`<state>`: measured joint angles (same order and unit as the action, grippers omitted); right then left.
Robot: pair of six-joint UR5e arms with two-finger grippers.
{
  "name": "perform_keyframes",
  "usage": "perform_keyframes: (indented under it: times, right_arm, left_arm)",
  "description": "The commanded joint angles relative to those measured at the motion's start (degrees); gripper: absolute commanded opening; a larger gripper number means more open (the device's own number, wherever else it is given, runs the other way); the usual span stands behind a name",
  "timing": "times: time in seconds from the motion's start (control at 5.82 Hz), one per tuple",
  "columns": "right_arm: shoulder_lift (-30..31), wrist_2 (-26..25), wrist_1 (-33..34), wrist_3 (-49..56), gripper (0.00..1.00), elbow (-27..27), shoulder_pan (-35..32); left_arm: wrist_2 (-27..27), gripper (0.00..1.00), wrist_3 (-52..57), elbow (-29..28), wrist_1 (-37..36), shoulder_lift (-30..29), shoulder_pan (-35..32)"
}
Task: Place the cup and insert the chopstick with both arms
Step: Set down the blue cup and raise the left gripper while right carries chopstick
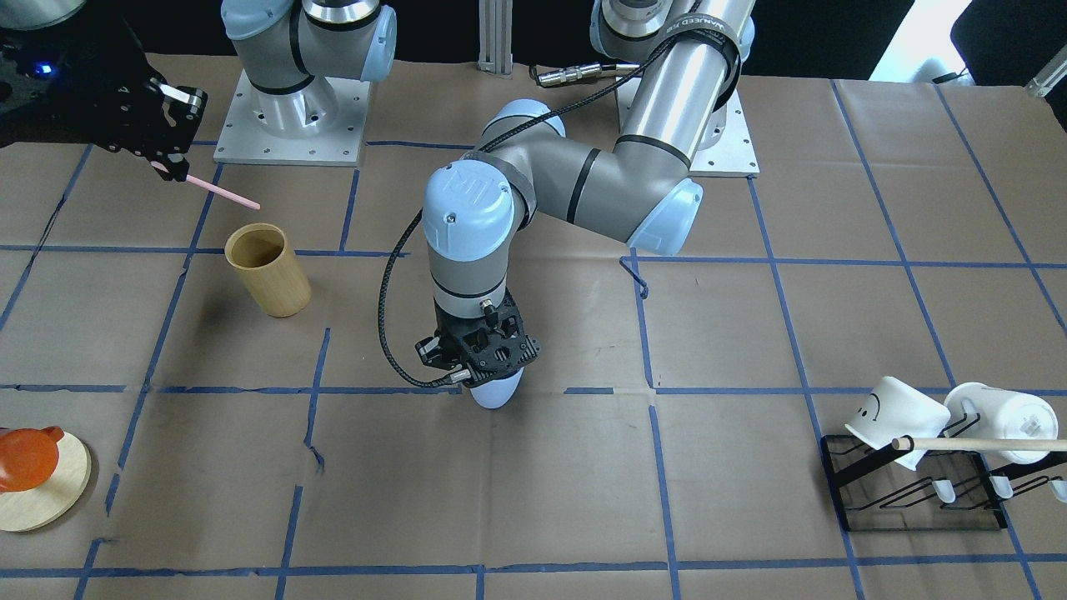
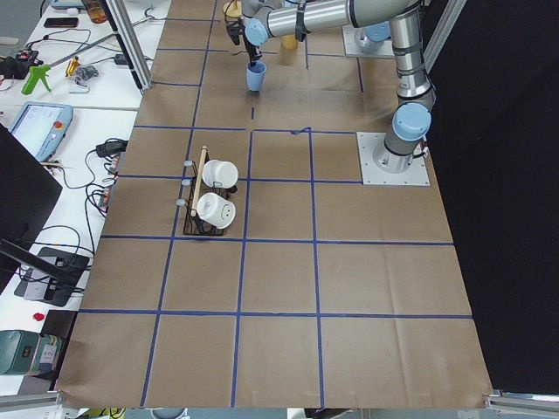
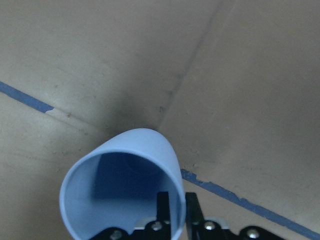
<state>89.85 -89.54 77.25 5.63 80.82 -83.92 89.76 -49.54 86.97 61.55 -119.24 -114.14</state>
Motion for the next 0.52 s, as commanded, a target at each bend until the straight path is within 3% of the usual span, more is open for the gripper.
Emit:
perform_keyframes:
  times: [0.0, 0.34]
  right_arm:
    - [-0.64, 0.51, 0.18, -2.10, 0.05, -0.05, -1.14]
    - [-2.22, 0.16, 2.72, -4.66, 0.05, -0.05, -4.31]
  left_arm:
    - [-0.19, 0.76, 5.06, -0.39, 0.58, 1.36, 0.32]
    - [-0.02, 0.77, 8.47, -1.45, 7.22, 7.14, 2.59]
